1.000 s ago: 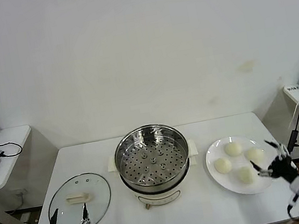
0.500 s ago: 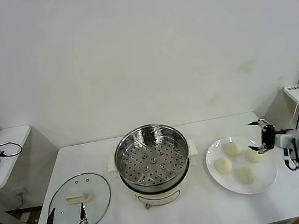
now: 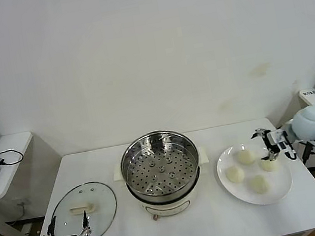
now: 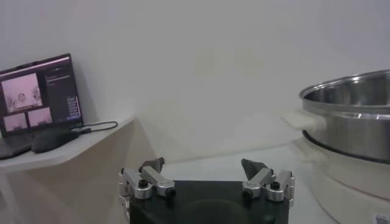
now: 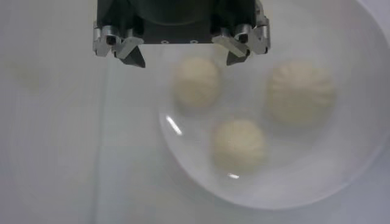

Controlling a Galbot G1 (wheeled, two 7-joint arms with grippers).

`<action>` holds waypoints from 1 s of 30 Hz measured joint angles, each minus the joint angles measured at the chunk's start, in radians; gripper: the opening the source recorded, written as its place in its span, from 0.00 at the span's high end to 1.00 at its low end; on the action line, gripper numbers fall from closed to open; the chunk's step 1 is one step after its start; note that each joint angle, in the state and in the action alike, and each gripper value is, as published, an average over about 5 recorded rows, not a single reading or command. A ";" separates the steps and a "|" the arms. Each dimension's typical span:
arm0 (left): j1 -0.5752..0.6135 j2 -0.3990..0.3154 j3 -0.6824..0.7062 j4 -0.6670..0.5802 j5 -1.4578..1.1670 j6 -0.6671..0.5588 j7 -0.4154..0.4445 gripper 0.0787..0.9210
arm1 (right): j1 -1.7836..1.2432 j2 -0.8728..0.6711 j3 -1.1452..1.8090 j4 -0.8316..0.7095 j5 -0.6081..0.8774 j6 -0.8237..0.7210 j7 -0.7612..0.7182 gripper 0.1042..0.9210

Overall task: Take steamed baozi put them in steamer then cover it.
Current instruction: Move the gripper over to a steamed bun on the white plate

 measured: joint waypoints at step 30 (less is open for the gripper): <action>-0.030 0.013 -0.024 0.027 0.002 -0.002 0.001 0.12 | 0.084 0.209 -0.123 -0.262 -0.050 -0.020 -0.003 0.16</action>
